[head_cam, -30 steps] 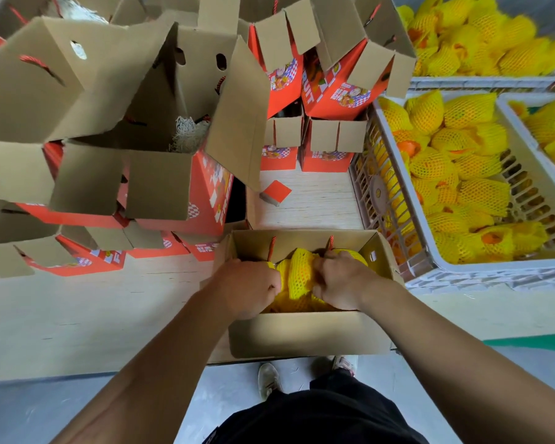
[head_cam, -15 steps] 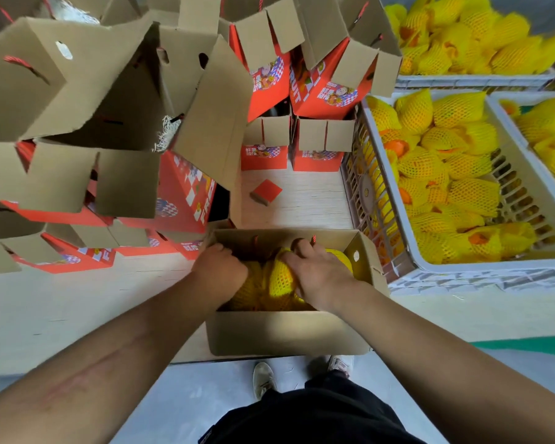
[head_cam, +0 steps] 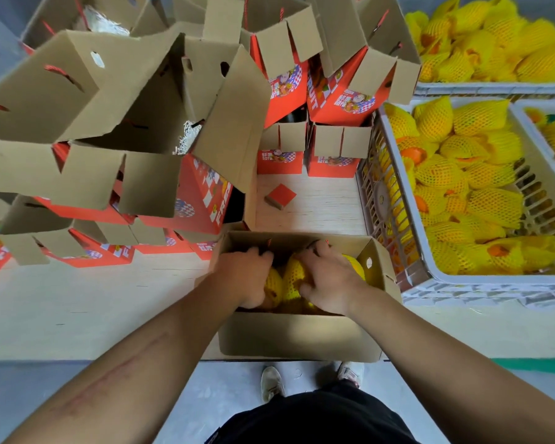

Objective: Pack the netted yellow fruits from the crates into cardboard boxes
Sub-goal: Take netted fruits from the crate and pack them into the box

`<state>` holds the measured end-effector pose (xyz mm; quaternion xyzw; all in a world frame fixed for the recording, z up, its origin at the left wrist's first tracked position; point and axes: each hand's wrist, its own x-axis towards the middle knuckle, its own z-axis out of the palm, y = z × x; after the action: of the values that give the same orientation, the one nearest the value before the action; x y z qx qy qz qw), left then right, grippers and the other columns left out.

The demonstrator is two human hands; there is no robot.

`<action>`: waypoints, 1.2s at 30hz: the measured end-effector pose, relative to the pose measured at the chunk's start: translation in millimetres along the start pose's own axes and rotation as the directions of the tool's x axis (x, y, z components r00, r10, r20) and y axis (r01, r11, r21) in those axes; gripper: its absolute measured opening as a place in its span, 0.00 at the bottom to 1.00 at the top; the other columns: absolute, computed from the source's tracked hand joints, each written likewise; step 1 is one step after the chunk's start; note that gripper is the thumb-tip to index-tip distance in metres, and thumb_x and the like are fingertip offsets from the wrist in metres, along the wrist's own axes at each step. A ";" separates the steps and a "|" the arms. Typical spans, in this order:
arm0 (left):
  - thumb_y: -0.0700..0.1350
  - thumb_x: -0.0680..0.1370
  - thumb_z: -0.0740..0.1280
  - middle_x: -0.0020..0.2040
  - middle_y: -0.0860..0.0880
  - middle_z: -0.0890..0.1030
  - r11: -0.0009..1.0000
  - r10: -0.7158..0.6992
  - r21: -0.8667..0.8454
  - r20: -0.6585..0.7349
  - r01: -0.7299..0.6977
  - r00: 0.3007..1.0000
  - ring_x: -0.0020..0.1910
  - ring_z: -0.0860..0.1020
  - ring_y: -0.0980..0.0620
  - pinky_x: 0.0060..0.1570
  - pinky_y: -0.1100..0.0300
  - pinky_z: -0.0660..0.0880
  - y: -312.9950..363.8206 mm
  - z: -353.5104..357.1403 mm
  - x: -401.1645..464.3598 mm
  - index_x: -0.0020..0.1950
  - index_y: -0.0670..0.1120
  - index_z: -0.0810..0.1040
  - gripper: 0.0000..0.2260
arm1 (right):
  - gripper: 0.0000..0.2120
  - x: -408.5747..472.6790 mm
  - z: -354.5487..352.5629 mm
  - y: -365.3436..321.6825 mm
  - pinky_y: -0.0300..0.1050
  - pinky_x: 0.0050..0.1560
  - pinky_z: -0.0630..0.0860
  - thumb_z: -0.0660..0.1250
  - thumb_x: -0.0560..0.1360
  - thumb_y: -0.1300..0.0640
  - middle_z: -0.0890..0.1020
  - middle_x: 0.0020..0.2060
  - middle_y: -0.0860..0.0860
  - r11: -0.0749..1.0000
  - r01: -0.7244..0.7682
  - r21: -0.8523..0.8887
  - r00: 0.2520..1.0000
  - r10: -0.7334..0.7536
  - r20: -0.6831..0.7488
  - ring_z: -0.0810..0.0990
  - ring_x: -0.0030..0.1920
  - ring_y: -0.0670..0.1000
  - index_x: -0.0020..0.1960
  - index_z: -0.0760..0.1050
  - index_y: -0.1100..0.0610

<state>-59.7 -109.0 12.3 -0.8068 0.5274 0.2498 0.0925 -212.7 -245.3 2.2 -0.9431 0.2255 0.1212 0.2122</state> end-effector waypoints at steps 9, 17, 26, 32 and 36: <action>0.65 0.69 0.76 0.72 0.61 0.65 0.303 0.051 -0.947 -0.098 -0.109 0.994 0.65 0.70 0.61 0.59 0.64 0.72 18.0 2.4 -30.2 0.77 0.69 0.56 0.42 | 0.15 -11.0 -32.5 -22.5 0.60 0.55 0.83 0.68 0.81 0.52 0.83 0.59 0.60 -0.007 -0.303 0.953 0.946 0.122 0.302 0.85 0.57 0.61 0.67 0.76 0.52; 0.59 0.76 0.69 0.51 0.60 0.82 0.234 -0.087 -0.958 -0.190 -0.166 0.978 0.50 0.79 0.63 0.44 0.73 0.74 5.9 0.9 -33.9 0.59 0.55 0.80 0.15 | 0.10 -17.4 -30.7 -13.4 0.54 0.57 0.78 0.72 0.77 0.52 0.84 0.53 0.57 0.032 -0.357 0.934 0.934 0.009 0.357 0.82 0.55 0.59 0.58 0.80 0.51; 0.54 0.85 0.62 0.62 0.58 0.74 0.133 -0.356 -0.988 -0.117 -0.074 0.927 0.57 0.73 0.58 0.52 0.60 0.70 9.0 -1.2 -35.8 0.72 0.58 0.69 0.15 | 0.20 -0.5 -18.9 -31.2 0.50 0.66 0.76 0.75 0.74 0.49 0.84 0.58 0.49 0.439 -0.167 0.883 0.983 0.139 0.117 0.80 0.63 0.53 0.65 0.77 0.46; 0.50 0.87 0.60 0.58 0.66 0.77 0.185 -0.497 -0.957 -0.286 -0.221 0.820 0.59 0.76 0.64 0.55 0.66 0.72 6.3 9.5 -49.3 0.65 0.60 0.73 0.08 | 0.40 28.1 17.7 -78.1 0.53 0.66 0.75 0.74 0.75 0.55 0.62 0.73 0.58 0.996 0.082 0.043 0.997 -0.081 -0.009 0.72 0.68 0.62 0.81 0.56 0.50; 0.47 0.86 0.61 0.57 0.63 0.80 0.153 -0.529 -0.961 -0.278 -0.232 0.802 0.57 0.78 0.65 0.56 0.64 0.73 6.7 10.5 -50.8 0.59 0.60 0.76 0.08 | 0.45 31.2 21.5 -74.8 0.55 0.71 0.69 0.72 0.76 0.42 0.59 0.75 0.56 0.967 0.083 -0.241 0.996 -0.074 0.047 0.65 0.71 0.61 0.82 0.49 0.50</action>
<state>-85.1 -66.6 29.5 -0.7535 0.1502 0.2645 -0.5829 -152.8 -186.7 -1.0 -0.9677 0.1675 0.1573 0.1040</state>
